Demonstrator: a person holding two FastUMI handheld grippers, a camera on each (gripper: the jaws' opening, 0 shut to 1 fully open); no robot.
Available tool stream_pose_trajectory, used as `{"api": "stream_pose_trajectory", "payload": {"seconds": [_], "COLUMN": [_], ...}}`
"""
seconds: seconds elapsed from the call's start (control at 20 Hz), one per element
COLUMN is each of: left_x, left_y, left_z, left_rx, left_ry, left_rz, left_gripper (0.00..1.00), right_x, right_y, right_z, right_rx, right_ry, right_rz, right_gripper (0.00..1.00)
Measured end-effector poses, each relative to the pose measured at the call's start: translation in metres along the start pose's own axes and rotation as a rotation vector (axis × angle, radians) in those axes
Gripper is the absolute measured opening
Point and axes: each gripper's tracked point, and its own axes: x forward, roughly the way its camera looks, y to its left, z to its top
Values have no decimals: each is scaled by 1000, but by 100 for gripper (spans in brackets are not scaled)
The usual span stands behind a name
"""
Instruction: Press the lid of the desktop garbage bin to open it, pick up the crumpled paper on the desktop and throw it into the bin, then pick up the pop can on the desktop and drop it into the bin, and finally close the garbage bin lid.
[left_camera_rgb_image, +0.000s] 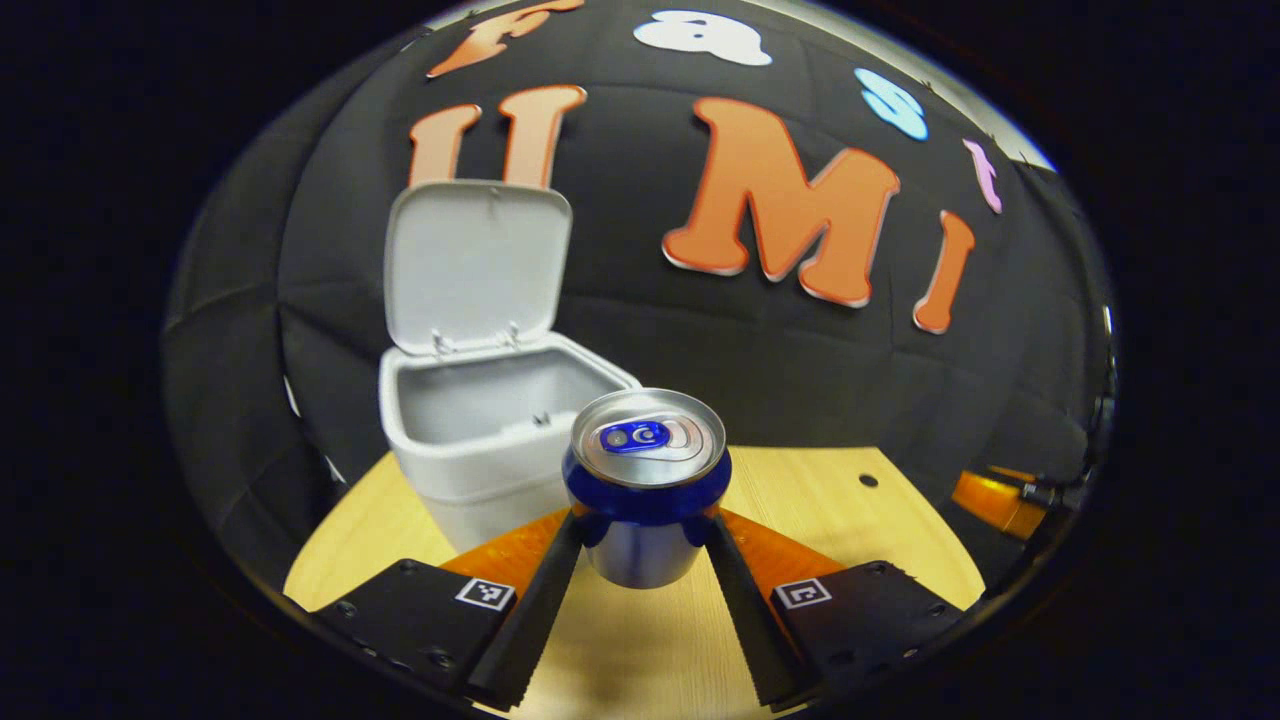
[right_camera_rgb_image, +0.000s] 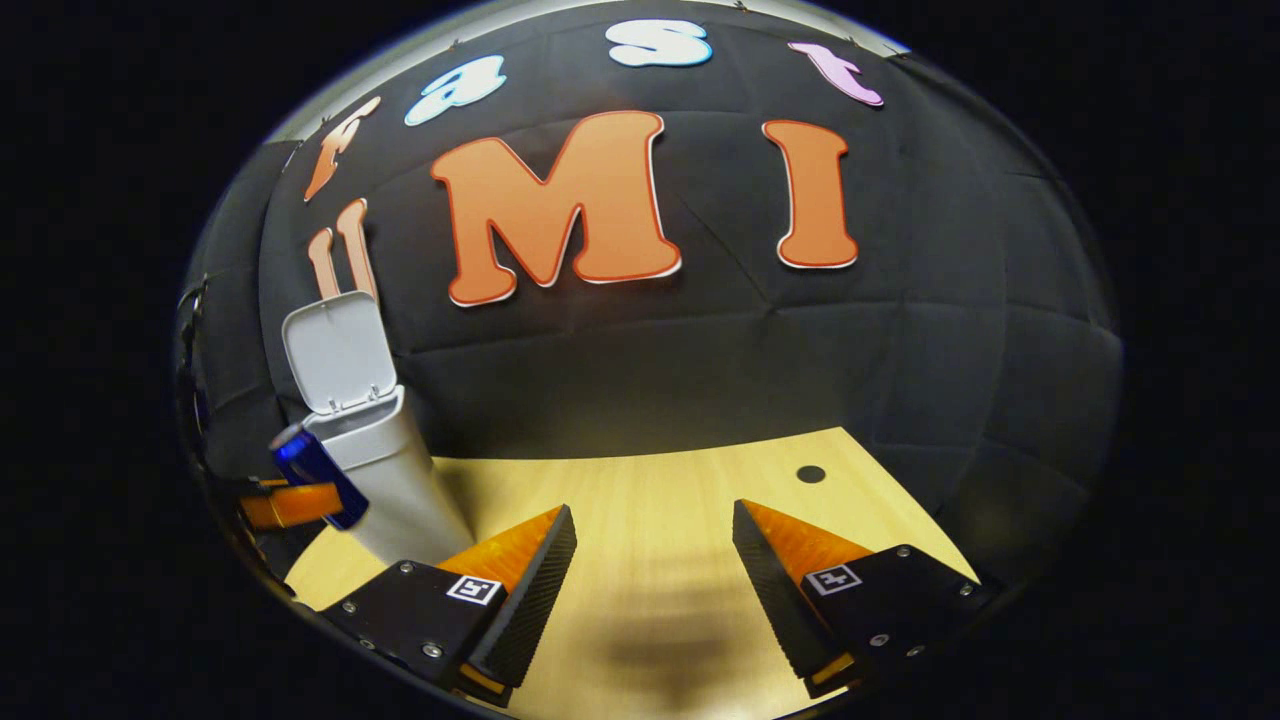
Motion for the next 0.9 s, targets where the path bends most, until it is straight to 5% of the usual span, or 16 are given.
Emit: {"api": "stream_pose_trajectory", "payload": {"seconds": [0.3, 0.6, 0.9], "left_x": [27, 91, 95], "left_y": [87, 113, 107], "left_z": [114, 82, 80], "left_rx": [45, 38, 7], "left_ry": [-158, -27, -25], "left_rz": [176, 199, 174], "left_gripper": [78, 79, 85], "right_x": [3, -1, -7], "right_y": [25, 15, -5], "right_z": [13, 20, 25], "right_rx": [28, 48, 81], "right_ry": [-25, -39, -49], "right_rz": [46, 12, -38], "right_gripper": [94, 94, 94]}}
